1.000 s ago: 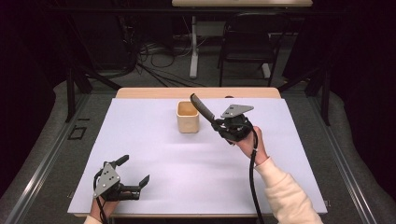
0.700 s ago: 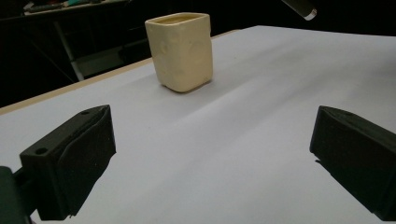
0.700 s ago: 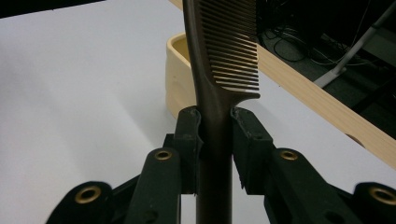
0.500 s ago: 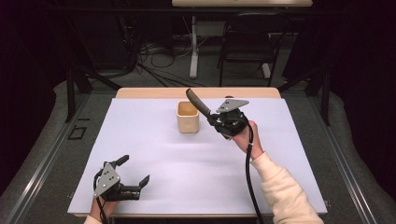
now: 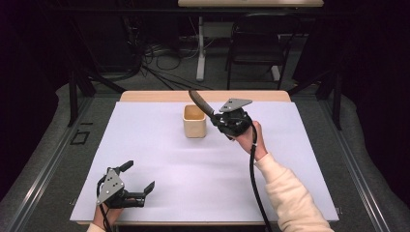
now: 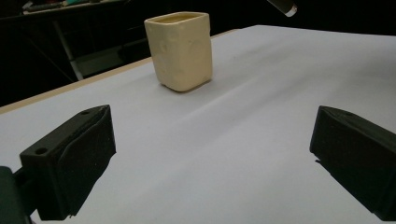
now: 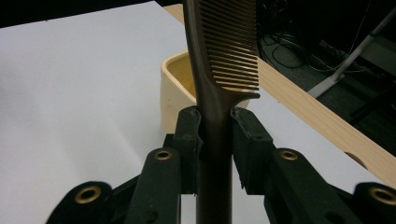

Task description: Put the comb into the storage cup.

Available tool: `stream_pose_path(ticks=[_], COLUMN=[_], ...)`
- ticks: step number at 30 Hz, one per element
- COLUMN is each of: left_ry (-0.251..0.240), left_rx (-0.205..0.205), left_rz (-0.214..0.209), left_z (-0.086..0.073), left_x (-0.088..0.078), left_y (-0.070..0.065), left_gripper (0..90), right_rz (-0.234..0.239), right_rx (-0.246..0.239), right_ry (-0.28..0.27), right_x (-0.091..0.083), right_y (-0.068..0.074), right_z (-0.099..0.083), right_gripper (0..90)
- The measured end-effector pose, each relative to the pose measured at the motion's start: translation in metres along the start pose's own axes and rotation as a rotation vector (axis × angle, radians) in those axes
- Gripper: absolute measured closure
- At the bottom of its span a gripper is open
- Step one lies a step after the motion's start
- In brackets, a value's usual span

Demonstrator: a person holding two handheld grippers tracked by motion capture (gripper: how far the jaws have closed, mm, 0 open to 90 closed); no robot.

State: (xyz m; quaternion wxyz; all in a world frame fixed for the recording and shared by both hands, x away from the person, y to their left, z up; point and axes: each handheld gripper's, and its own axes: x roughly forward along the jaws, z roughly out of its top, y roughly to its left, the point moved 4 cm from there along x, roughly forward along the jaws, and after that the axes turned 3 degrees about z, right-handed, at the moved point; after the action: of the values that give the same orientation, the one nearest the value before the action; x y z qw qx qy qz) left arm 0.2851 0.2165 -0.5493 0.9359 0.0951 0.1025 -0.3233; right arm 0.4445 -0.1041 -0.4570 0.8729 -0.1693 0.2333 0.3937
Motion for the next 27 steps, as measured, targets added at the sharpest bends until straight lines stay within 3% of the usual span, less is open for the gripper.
stream_pose_path(ticks=[27], left_ry=[-0.003], left_rx=[-0.003], left_rz=[-0.004], left_z=[0.001], left_x=[0.002], left_y=[0.000], left_gripper=[0.2], right_rz=[-0.022], right_rx=[0.009], right_ry=[-0.026], right_x=[0.015], right_y=[-0.009], right_z=[0.020], right_gripper=[72.7])
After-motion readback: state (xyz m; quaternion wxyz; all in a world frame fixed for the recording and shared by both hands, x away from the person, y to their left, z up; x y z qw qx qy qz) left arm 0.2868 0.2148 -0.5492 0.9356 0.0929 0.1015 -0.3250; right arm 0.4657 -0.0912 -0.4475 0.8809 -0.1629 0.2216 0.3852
